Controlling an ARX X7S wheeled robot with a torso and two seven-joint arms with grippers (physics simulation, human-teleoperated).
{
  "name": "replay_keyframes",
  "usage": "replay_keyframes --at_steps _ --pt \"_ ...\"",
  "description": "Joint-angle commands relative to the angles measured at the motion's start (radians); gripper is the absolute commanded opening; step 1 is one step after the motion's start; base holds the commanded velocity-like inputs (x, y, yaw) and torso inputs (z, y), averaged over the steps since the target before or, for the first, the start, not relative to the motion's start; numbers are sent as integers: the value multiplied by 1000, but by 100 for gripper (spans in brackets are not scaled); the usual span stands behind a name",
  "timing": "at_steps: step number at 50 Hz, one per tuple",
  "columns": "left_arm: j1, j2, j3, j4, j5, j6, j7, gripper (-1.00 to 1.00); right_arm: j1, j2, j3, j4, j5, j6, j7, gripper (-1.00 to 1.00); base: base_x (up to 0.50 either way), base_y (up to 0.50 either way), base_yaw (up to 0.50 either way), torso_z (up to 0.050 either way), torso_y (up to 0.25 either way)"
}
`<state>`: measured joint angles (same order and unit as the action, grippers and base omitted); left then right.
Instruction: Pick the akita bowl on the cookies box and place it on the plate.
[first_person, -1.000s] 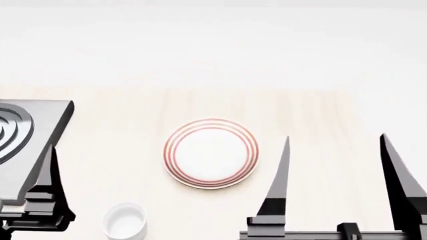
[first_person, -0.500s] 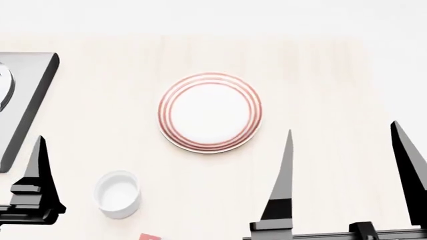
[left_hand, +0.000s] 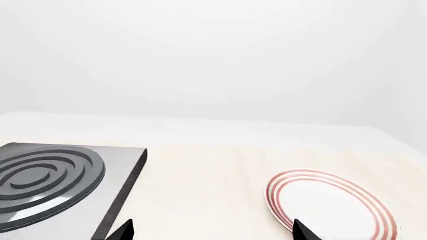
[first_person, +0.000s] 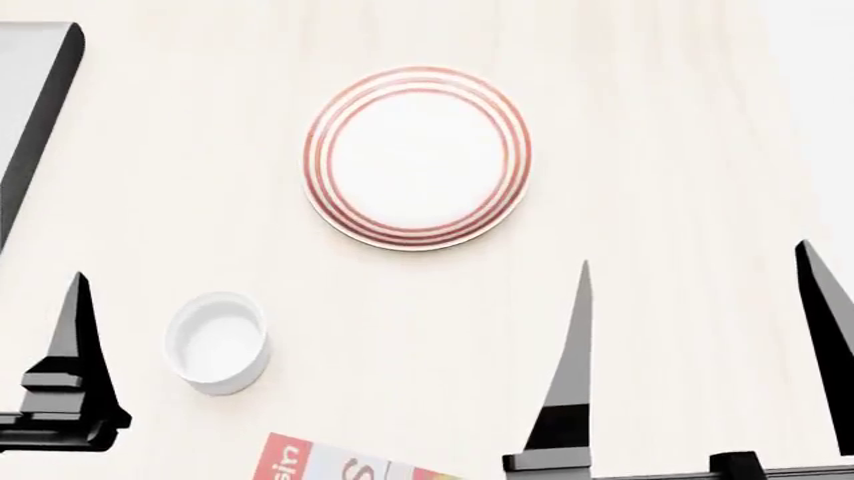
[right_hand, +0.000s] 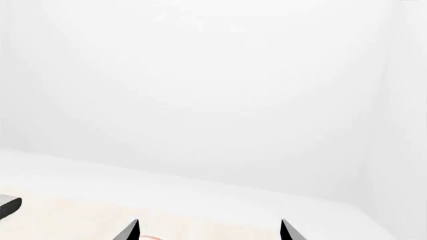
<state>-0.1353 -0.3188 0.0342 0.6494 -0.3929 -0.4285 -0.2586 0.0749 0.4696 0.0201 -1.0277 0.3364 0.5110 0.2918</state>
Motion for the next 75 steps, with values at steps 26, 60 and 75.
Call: replay_keyframes --at_steps 26,60,75 --pt "-47 -19 1 4 0 -59 1 100 173 257 -105 -19 260 93 153 100 0 0 0 1 -49" --pt "-246 -95 83 -6 -108 -182 125 100 1811 615 -1958 -19 783 -263 551 100 0 0 0 0 0" --pt "-265 -97 87 -17 -120 -196 122 100 2279 381 -2503 -19 900 -582 510 100 0 0 0 0 0"
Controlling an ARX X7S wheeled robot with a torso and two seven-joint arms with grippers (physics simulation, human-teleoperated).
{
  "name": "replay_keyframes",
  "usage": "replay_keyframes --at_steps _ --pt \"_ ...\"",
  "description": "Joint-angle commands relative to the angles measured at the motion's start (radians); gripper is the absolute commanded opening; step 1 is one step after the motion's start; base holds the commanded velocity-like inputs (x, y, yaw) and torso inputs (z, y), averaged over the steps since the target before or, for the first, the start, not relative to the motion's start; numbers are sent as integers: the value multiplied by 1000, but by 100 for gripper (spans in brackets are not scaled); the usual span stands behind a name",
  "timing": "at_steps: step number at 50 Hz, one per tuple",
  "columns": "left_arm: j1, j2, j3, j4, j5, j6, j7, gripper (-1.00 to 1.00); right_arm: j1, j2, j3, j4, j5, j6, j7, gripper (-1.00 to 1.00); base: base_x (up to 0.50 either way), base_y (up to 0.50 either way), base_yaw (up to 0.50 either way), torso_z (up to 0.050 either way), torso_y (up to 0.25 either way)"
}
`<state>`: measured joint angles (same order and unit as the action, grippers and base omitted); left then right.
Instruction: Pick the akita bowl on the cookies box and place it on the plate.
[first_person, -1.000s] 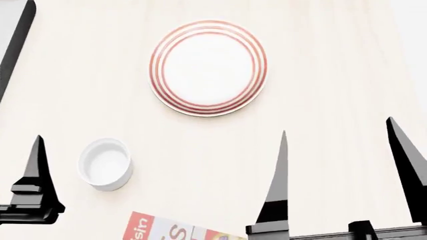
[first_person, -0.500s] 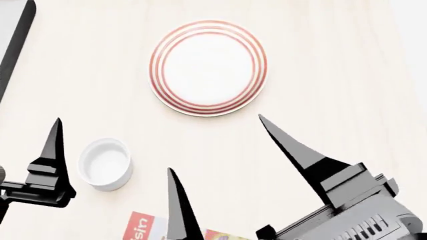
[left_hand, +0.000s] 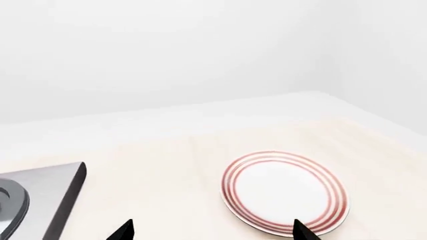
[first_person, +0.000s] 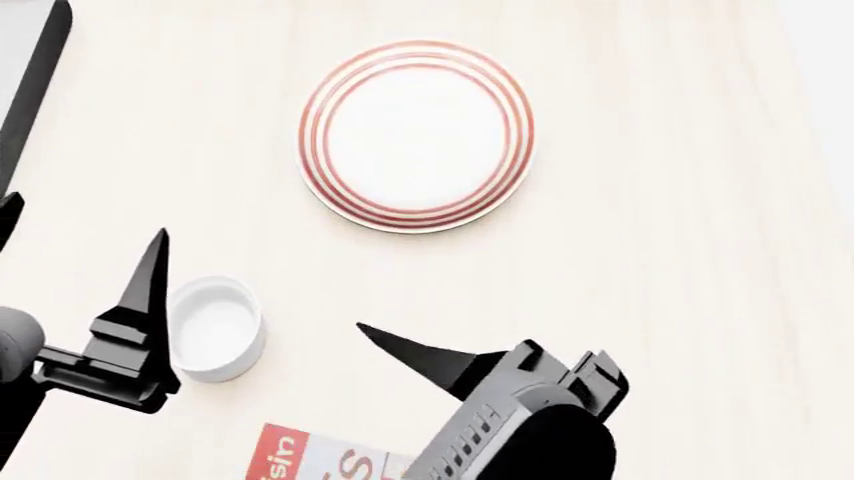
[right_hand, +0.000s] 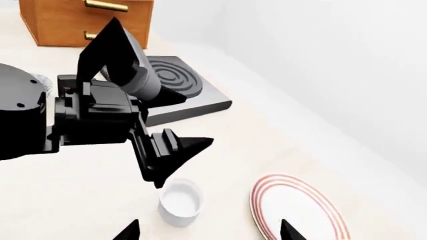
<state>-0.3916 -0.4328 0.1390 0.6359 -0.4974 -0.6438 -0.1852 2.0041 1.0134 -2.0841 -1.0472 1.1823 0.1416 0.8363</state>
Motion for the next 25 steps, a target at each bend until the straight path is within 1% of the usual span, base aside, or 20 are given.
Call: replay_keyframes --at_steps 1,11,25 --pt "-8 17 -18 -4 -16 19 48 100 351 -189 -423 0 64 -241 -55 100 0 0 0 0 0" --pt "-8 18 -1 -9 -8 31 53 100 351 -317 -481 0 71 -288 -35 100 0 0 0 0 0" --pt "-2 8 6 0 -4 34 50 100 352 -427 -530 0 120 -335 -40 100 0 0 0 0 0"
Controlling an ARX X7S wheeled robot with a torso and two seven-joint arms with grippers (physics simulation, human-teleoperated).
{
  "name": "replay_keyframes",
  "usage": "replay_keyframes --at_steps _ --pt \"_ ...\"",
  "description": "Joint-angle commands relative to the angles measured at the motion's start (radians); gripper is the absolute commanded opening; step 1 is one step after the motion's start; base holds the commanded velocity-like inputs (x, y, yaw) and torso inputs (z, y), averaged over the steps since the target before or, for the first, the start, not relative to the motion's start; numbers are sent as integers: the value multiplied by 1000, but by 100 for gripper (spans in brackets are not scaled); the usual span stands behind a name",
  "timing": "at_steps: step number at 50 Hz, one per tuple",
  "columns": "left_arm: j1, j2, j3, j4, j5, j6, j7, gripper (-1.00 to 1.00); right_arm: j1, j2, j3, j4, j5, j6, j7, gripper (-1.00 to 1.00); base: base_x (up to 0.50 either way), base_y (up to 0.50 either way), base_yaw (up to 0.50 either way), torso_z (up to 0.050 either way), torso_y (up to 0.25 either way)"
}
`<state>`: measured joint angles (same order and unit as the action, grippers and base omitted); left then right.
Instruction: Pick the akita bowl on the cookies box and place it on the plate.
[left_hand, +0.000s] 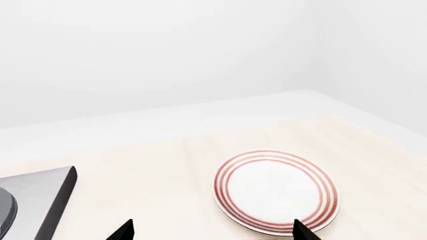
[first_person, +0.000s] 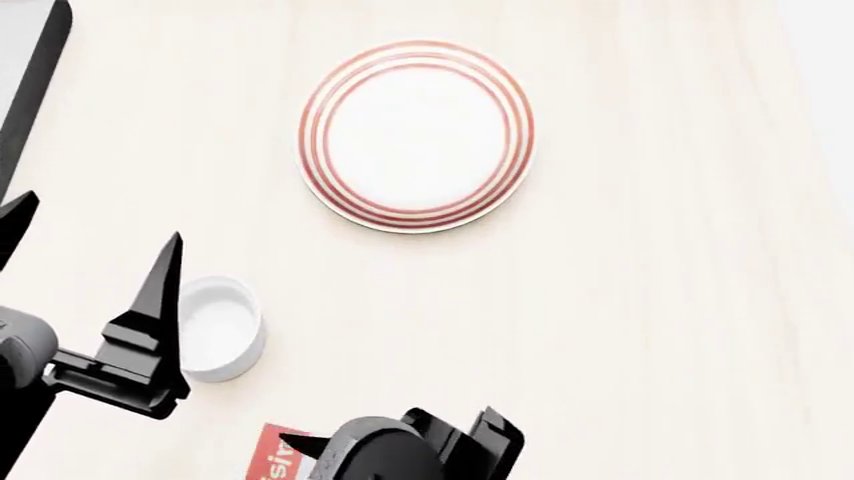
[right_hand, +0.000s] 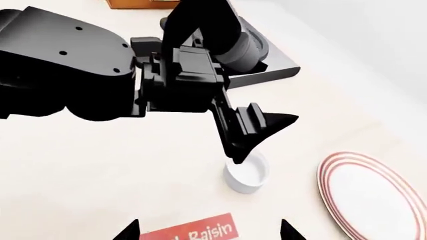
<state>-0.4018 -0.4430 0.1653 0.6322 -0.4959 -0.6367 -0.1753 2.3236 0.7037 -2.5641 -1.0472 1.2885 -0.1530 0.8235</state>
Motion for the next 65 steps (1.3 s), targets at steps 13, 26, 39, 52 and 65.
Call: replay_keyframes --at_steps 13,26,39,52,65 --pt "9 11 -17 10 -10 23 37 100 32 -196 -107 0 24 -101 -42 100 0 0 0 0 0" --pt "8 5 -23 20 -24 17 32 100 32 -640 -577 0 -274 -558 199 100 0 0 0 0 0" --pt "11 2 -26 22 -31 18 28 100 32 -629 -577 0 -162 -485 76 100 0 0 0 0 0" --pt "12 0 -20 21 -32 21 25 100 32 -633 -577 0 -113 -441 29 100 0 0 0 0 0" --pt "18 -1 -22 19 -38 27 24 100 29 -659 -577 0 -91 -435 -2 100 0 0 0 0 0"
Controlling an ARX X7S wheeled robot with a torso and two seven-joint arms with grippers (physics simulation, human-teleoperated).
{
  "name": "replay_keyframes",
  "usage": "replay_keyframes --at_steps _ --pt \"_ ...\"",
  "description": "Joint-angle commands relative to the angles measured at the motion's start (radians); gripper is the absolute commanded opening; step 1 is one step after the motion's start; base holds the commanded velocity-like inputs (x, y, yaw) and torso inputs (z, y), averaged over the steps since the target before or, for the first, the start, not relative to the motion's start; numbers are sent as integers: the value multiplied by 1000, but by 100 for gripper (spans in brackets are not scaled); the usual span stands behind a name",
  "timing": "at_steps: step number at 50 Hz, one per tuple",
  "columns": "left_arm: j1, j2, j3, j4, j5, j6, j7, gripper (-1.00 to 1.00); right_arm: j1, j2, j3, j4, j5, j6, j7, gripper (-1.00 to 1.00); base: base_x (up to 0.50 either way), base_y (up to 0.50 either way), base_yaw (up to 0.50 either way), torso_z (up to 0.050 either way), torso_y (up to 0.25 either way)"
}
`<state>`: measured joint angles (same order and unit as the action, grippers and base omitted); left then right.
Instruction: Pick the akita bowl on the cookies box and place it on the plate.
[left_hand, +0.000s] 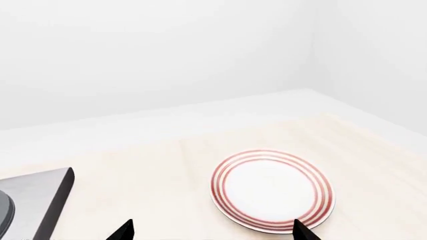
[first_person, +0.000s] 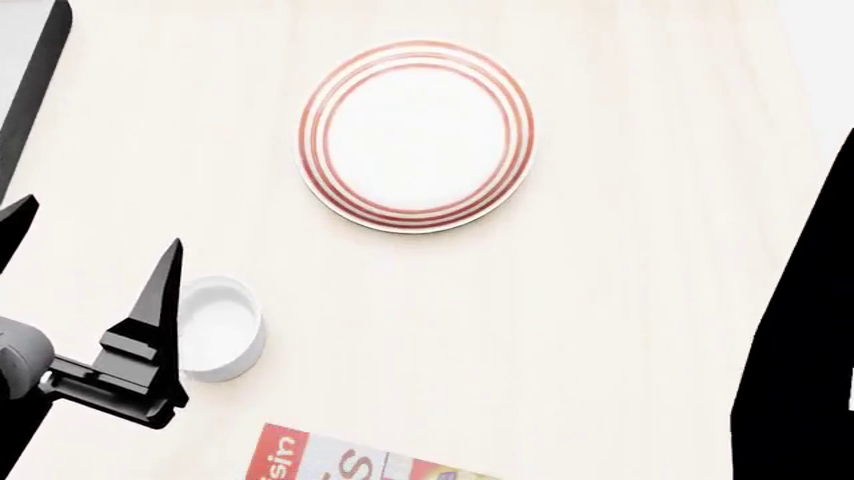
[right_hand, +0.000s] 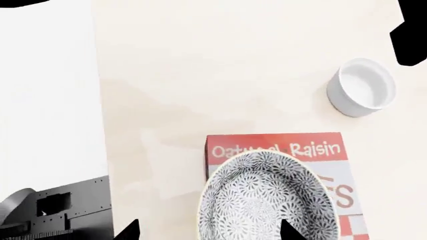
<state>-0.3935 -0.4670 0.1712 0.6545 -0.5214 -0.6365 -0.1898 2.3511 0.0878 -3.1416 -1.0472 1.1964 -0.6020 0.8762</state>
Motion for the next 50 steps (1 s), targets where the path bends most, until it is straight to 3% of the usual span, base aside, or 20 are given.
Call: replay_keyframes --at_steps 1,21,50 --pt "10 23 -28 -3 -13 28 38 100 0 -47 1 0 5 21 -60 100 0 0 0 0 0" --pt "5 20 -21 5 -22 16 28 100 3 23 2 0 60 146 -106 100 0 0 0 0 0" --pt "11 7 -17 16 -29 20 23 100 -24 10 73 56 100 225 -141 100 0 0 0 0 0"
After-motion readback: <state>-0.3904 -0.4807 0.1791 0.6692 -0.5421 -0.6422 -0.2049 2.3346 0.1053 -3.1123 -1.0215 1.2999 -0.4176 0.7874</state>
